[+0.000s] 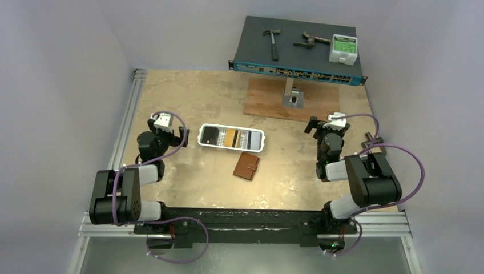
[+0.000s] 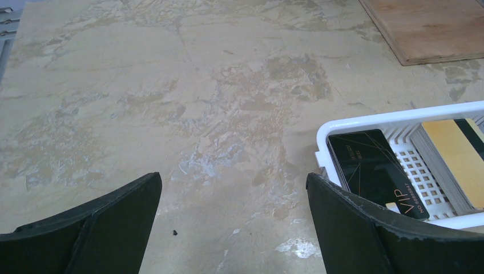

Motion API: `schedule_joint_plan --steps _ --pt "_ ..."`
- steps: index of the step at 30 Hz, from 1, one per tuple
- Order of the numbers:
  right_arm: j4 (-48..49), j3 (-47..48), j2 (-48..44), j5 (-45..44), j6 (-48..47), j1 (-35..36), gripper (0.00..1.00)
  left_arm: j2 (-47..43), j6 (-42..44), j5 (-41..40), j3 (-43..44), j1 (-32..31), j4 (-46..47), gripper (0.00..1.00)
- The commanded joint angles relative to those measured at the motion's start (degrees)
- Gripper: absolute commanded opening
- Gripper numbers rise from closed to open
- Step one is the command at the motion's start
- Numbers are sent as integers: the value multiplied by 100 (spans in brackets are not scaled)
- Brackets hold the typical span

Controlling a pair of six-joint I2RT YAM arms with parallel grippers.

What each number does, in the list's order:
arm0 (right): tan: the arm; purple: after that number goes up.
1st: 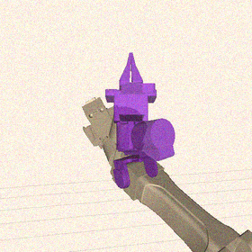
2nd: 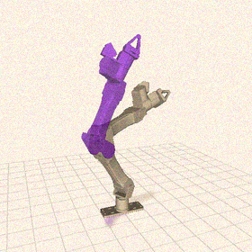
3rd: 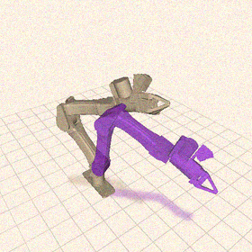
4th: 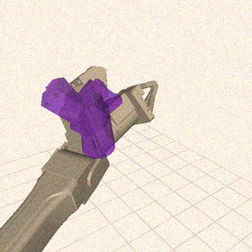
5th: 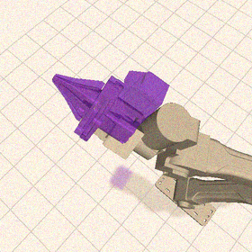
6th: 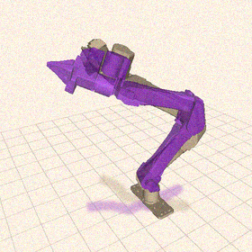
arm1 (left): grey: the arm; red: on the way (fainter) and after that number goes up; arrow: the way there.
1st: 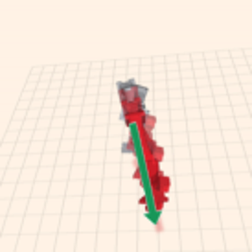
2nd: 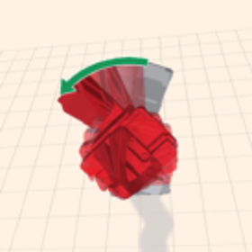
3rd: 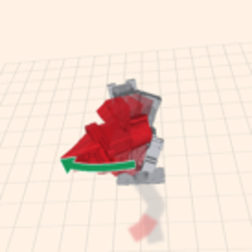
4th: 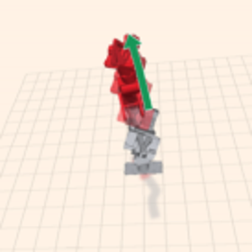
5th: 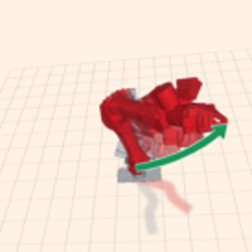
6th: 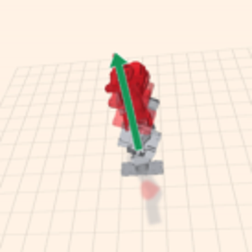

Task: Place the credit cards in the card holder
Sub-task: Turn over the card holder at the center of the board.

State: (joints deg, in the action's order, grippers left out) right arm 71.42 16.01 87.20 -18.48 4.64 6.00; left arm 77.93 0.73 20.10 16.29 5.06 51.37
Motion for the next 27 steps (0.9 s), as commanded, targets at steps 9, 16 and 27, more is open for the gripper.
schedule_joint_plan --steps 9,16,27 --pt "-46 126 -265 -516 120 4 99 -185 16 214 191 78 -14 100" --pt "-4426 1551 -2436 -186 2512 37 99 -1367 483 539 3053 222 -6066 100" --pt "-6823 1148 -4106 140 3706 2427 99 -2960 1524 503 4600 408 -11227 100"
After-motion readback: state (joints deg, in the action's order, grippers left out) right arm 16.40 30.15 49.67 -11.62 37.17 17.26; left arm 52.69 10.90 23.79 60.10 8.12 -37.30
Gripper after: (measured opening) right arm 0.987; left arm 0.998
